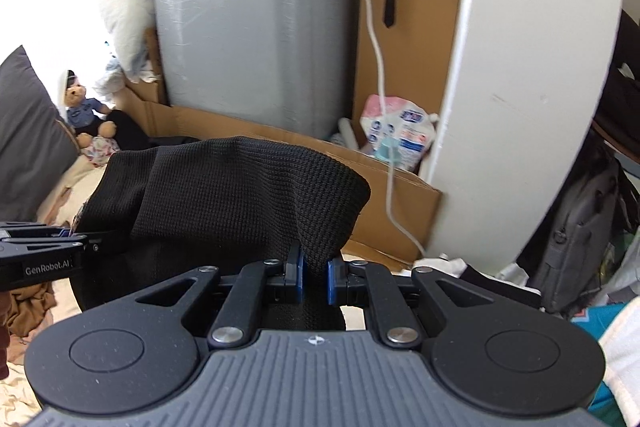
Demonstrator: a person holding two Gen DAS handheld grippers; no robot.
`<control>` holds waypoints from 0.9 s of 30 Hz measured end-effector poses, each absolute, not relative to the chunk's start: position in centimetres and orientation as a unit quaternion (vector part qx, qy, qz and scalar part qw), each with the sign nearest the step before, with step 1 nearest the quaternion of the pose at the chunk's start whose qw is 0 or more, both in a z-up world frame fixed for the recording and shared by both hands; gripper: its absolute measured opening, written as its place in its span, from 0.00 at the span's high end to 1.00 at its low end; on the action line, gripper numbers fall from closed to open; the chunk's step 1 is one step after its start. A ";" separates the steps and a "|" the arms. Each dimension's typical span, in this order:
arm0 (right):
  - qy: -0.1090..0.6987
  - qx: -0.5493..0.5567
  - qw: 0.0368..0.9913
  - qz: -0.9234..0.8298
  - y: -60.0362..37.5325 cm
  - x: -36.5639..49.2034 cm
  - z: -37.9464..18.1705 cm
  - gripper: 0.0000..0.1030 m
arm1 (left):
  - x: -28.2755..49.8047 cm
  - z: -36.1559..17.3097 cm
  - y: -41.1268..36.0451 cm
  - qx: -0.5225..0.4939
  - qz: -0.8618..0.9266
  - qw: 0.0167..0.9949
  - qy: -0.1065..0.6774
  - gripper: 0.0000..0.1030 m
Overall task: Fold clothes
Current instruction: 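Carry the folded trousers with both tools toward the washing machine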
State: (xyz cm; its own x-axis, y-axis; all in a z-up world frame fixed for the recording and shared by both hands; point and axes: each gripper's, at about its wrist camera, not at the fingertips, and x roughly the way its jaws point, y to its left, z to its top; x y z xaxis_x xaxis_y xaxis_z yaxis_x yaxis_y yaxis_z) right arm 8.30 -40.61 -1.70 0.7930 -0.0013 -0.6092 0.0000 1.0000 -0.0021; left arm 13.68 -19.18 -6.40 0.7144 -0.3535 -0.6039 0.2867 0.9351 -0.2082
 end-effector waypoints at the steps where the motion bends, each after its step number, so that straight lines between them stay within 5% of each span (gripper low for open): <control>1: 0.322 0.001 0.947 -0.003 -41.3 8.3 -1.9 0.89 | 13.6 -6.6 -19.9 -0.050 -0.174 0.924 0.336 0.80; 27: 0.309 0.003 0.950 -0.053 -53.0 6.2 -3.4 0.89 | 11.6 -9.4 -32.1 -0.042 -0.194 0.924 0.327 0.80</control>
State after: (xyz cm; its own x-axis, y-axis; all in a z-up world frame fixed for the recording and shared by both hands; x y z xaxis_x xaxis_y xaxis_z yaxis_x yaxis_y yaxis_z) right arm 6.20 -53.02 -3.40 0.8038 -0.0985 -0.5867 0.1026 0.9944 -0.0263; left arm 11.61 -32.13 -9.39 0.7106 -0.3858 -0.5884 0.3313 0.9212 -0.2040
